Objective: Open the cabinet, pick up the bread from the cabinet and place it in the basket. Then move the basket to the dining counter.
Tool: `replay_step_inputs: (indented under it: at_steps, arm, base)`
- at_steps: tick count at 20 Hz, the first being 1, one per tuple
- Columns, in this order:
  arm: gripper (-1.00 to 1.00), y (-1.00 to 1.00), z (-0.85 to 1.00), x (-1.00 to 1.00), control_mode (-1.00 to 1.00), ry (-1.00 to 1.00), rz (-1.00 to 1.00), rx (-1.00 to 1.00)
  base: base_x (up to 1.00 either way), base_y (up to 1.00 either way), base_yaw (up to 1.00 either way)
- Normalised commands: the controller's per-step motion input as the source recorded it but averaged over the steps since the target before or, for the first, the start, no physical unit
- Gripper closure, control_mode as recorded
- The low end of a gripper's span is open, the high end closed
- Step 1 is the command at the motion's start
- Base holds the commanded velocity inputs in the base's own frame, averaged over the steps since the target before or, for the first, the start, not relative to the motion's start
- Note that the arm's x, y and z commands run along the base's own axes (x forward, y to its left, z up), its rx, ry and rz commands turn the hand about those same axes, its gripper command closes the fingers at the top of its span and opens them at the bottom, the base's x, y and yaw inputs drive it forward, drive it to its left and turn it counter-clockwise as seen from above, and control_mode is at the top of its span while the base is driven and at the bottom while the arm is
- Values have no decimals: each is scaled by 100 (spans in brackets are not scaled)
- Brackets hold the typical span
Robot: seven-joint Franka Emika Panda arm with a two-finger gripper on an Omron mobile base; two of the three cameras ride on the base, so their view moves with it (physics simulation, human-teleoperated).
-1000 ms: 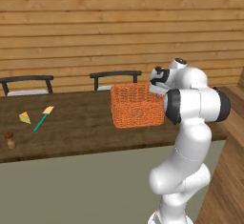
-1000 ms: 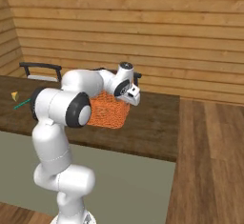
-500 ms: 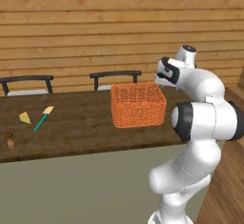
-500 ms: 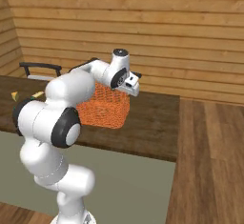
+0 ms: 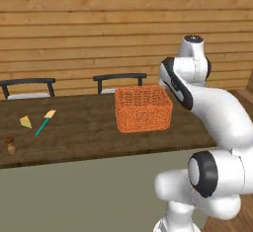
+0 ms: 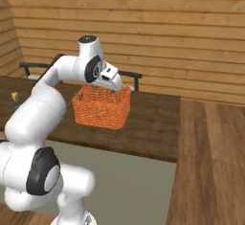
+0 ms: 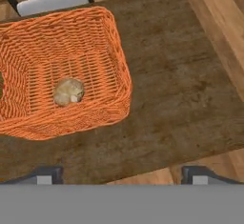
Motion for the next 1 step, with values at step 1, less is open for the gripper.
replay_step_inputs:
  at_steps: [1]
  arm:
    - [-100,17,51,-100,-100,1,-1,0]
  base:
    - [0,0,0]
